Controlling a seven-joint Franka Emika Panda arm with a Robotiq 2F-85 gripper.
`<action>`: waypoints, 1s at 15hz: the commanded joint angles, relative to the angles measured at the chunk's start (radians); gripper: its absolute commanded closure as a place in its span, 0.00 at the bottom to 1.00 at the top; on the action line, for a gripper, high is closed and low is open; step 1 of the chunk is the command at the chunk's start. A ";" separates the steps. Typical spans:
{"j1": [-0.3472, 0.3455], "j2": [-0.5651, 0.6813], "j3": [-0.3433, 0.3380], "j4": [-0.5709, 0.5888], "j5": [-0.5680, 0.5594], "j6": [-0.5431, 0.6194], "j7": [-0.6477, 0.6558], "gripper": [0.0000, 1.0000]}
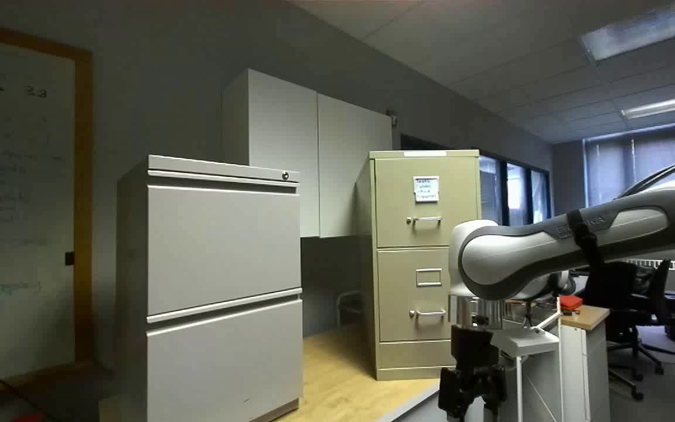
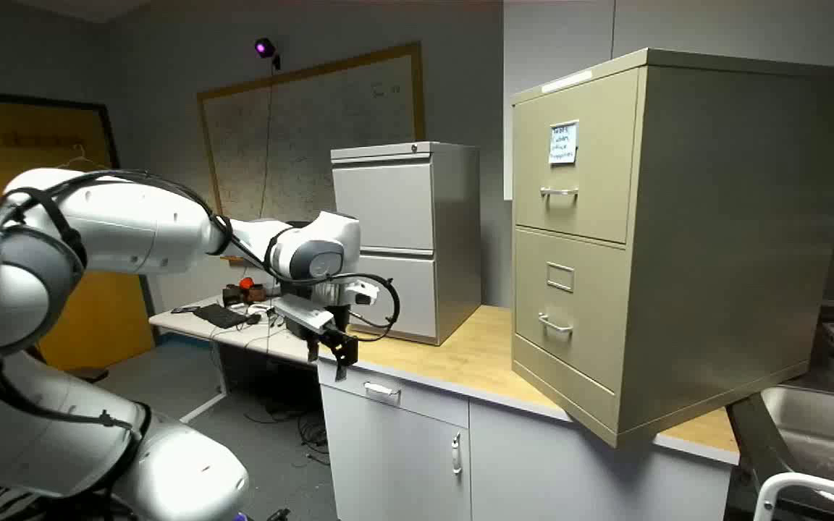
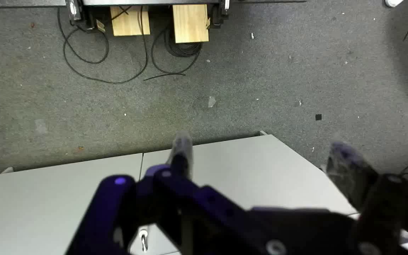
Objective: Open the bottom drawer of the file cabinet on the right
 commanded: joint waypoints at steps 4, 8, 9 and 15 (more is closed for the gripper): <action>-0.006 0.000 0.005 0.002 0.003 -0.002 -0.003 0.00; -0.006 0.000 0.005 0.002 0.003 -0.002 -0.003 0.00; -0.006 0.000 0.005 0.002 0.003 -0.002 -0.003 0.00; -0.016 0.072 -0.029 0.043 0.027 0.124 -0.023 0.00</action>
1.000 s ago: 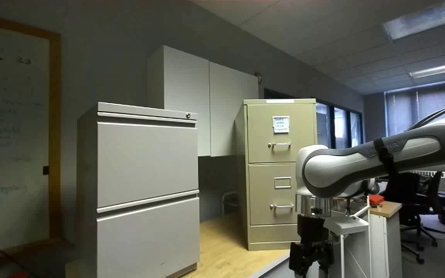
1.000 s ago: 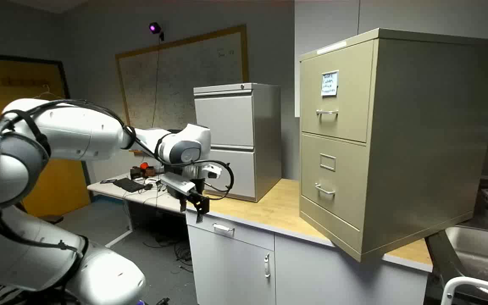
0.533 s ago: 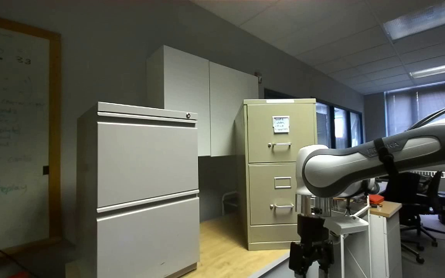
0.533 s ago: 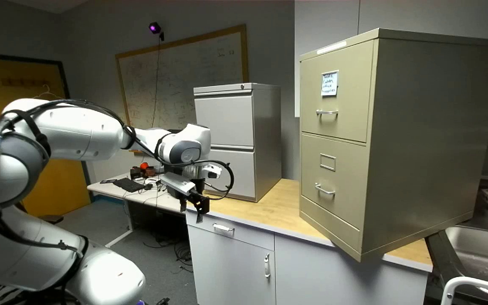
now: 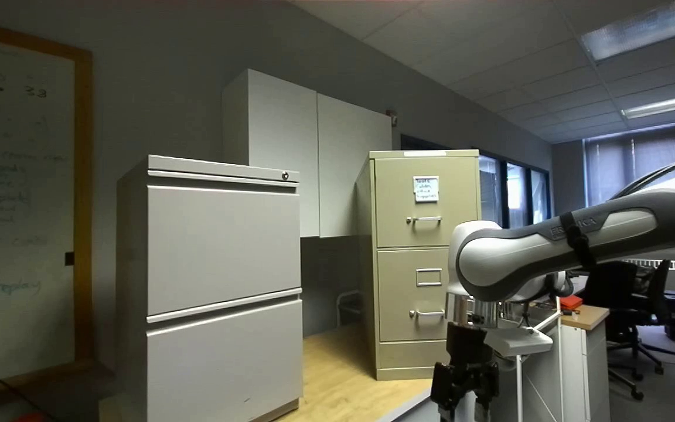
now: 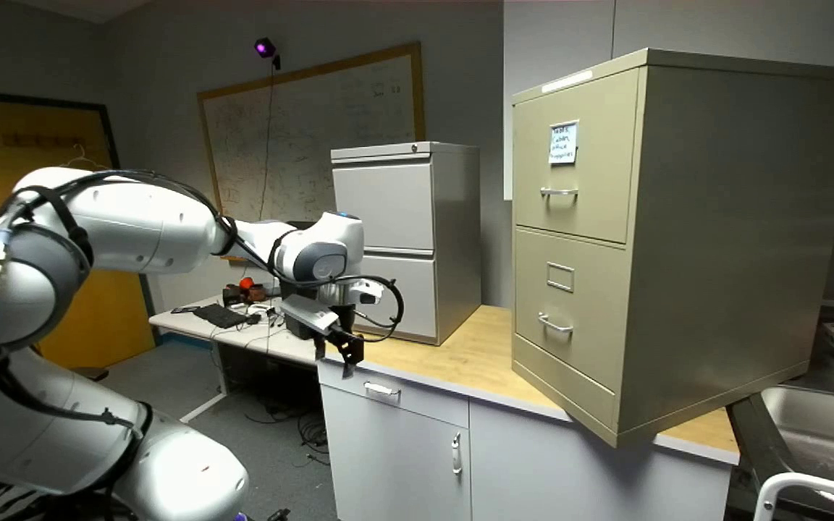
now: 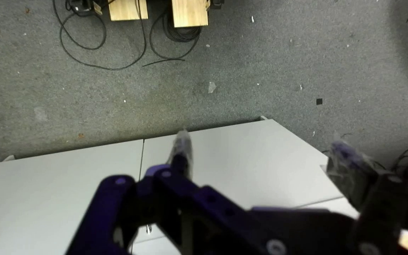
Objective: Open the bottom drawer of the file cabinet on the right
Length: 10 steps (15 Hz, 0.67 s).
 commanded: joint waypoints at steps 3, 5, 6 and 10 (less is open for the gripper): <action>-0.030 0.122 -0.057 0.094 0.044 0.178 -0.011 0.00; -0.051 0.173 -0.082 0.141 0.053 0.254 0.004 0.00; -0.063 0.204 -0.097 0.169 0.059 0.290 0.010 0.00; -0.101 0.333 -0.171 0.292 0.134 0.389 0.014 0.00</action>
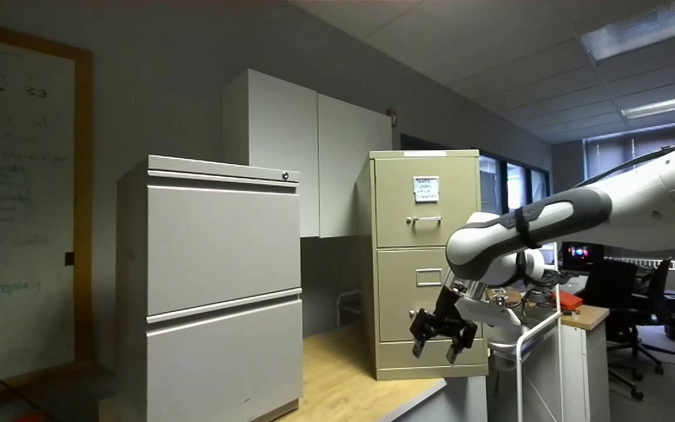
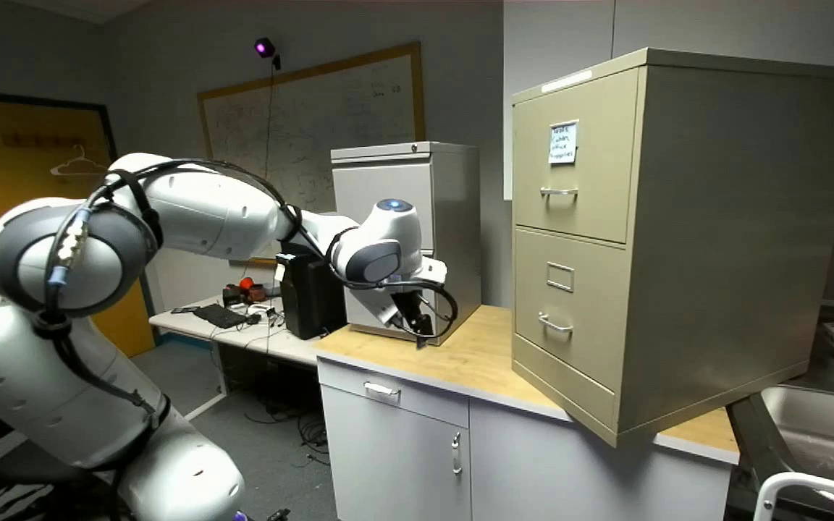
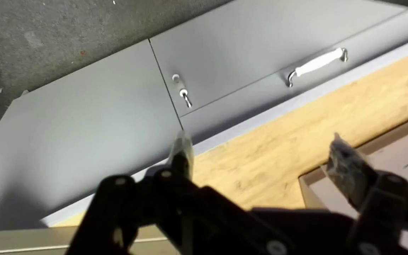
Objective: Open the bottom drawer of the file cabinet on the right
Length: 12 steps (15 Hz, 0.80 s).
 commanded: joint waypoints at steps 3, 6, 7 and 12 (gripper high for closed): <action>-0.036 0.222 -0.092 0.225 0.171 0.062 0.002 0.00; -0.060 0.317 -0.123 0.325 0.279 0.072 0.004 0.00; -0.072 0.350 -0.131 0.358 0.323 0.071 0.001 0.00; -0.159 0.500 -0.137 0.489 0.505 0.073 0.011 0.00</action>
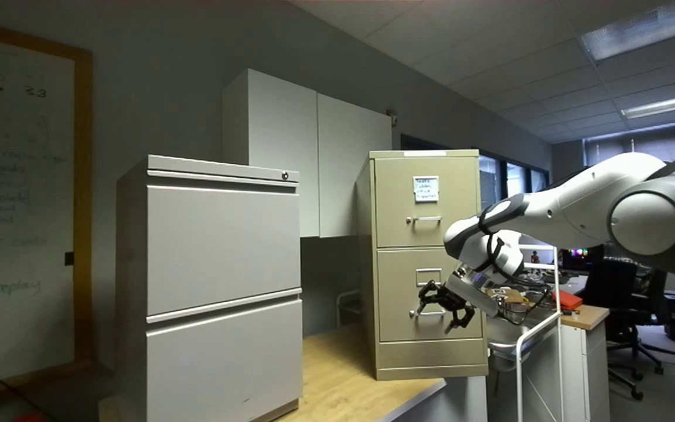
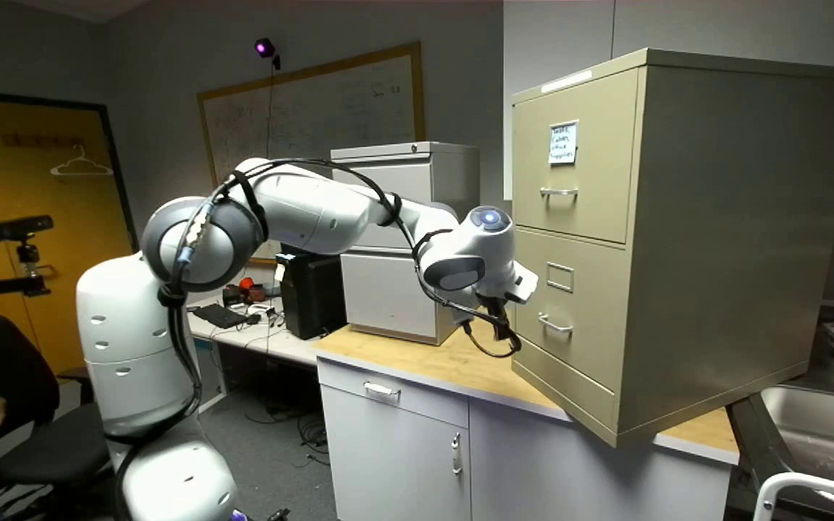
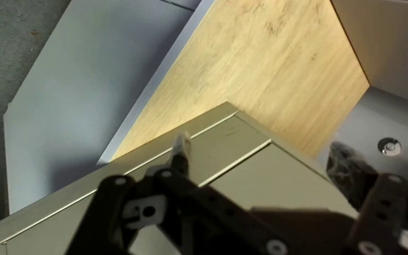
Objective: Open the bottom drawer of the file cabinet on the right
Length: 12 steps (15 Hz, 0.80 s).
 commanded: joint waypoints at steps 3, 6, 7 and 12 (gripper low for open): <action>-0.093 0.156 0.011 0.148 0.185 0.005 0.028 0.00; -0.125 0.209 0.015 0.190 0.268 0.036 0.061 0.00; -0.131 0.223 0.014 0.201 0.280 0.049 0.078 0.00; -0.141 0.301 0.013 0.273 0.266 0.106 0.185 0.00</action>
